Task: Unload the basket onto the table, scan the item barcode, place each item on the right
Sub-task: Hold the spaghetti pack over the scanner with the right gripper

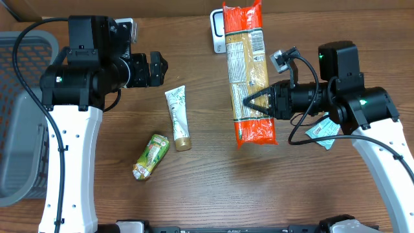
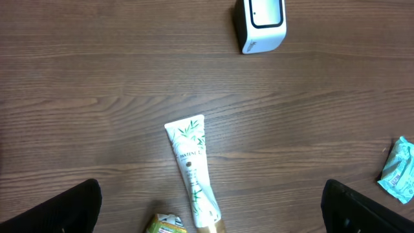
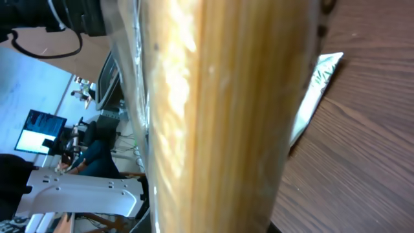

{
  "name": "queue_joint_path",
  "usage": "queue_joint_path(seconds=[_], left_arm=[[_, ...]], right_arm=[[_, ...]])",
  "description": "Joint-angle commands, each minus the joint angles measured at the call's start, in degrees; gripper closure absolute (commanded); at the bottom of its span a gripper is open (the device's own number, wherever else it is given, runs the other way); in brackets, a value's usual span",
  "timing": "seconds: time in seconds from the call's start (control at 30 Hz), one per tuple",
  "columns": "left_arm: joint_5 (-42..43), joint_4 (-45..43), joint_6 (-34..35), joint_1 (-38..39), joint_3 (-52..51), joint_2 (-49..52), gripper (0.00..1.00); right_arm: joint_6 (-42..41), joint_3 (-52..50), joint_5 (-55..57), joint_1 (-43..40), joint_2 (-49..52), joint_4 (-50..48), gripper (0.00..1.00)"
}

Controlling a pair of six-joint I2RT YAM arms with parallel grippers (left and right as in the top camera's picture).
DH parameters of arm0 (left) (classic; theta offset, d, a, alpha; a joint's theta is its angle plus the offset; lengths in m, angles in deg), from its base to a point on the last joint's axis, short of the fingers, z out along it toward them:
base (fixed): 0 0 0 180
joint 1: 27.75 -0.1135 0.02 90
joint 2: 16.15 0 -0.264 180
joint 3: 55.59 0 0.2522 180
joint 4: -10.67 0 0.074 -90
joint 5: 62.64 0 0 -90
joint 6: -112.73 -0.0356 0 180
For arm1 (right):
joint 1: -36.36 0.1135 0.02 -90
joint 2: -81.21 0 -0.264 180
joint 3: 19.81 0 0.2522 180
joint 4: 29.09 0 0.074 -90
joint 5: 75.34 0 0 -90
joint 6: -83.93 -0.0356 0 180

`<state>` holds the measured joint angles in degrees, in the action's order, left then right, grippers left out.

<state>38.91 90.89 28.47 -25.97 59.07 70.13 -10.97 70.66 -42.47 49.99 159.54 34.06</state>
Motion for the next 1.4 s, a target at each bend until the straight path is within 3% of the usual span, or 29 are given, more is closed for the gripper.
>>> queue_joint_path(seconds=[0.0,0.13,0.23,0.4,0.6,0.8,0.93,1.2,1.37], left_arm=[[-0.13,-0.04,-1.07,0.11,0.81,0.31,0.00],[-0.15,-0.04,-1.07,0.11,0.81,0.31,0.00],[-0.13,-0.04,-1.07,0.11,0.81,0.31,0.01],[-0.13,-0.07,-1.07,0.11,0.81,0.31,0.00],[-0.15,-0.04,-1.07,0.11,0.81,0.31,0.00],[-0.13,-0.04,-1.07,0.11,0.81,0.31,0.01],[-0.13,-0.04,-1.07,0.11,0.81,0.31,0.00],[-0.13,-0.07,-1.07,0.11,0.81,0.31,0.01],[-0.15,-0.07,-1.07,0.11,0.81,0.31,0.01]], right_arm=[[-0.09,1.53,-3.04,-0.02,-1.77,-1.09,0.96],[-3.52,1.53,2.27,1.70,-1.77,-1.16,0.96],[-9.38,2.69,14.53,4.79,-1.68,-1.05,0.96],[-9.64,16.59,35.50,8.98,2.38,9.16,0.97],[-6.45,38.49,66.29,12.59,19.06,20.83,0.96],[-0.11,41.05,95.06,15.63,34.56,14.45,0.96],[13.94,41.05,110.31,16.39,43.19,6.88,0.96],[54.69,41.05,122.11,16.22,55.65,-29.38,0.96],[64.74,41.03,121.94,16.15,58.49,-42.07,0.96]])
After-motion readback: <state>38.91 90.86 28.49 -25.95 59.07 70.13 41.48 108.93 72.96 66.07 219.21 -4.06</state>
